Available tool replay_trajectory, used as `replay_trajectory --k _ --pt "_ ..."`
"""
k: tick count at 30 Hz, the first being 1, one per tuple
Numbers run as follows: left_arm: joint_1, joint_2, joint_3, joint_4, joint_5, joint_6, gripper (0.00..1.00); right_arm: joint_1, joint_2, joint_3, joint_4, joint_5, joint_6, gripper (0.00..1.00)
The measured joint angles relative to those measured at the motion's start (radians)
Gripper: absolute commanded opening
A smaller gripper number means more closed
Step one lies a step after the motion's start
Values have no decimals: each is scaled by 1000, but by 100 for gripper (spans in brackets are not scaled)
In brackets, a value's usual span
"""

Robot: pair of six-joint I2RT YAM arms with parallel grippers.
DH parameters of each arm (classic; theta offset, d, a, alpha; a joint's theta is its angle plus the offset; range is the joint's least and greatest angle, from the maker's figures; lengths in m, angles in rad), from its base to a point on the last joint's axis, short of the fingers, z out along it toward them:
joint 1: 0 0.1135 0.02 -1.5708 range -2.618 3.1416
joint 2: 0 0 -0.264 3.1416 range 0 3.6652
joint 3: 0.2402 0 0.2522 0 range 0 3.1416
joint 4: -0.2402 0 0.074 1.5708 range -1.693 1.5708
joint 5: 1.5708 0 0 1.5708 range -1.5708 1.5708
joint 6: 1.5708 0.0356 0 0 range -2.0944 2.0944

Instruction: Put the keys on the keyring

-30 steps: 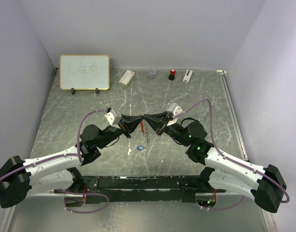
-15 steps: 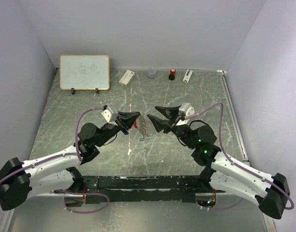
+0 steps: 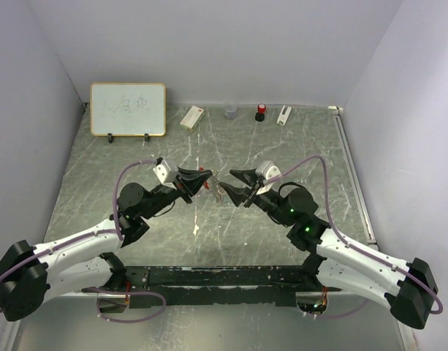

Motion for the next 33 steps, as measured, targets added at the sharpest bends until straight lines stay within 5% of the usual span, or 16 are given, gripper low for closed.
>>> replay_trajectory --k 12,23,33 --pt "146 114 0 184 278 -122 7 0 59 -7 -17 -79 -2 46" --pt "261 395 57 626 611 -429 7 0 42 -36 -10 -100 -2 46" --pt "274 484 103 674 750 -600 7 0 -15 -53 -7 -93 4 46"
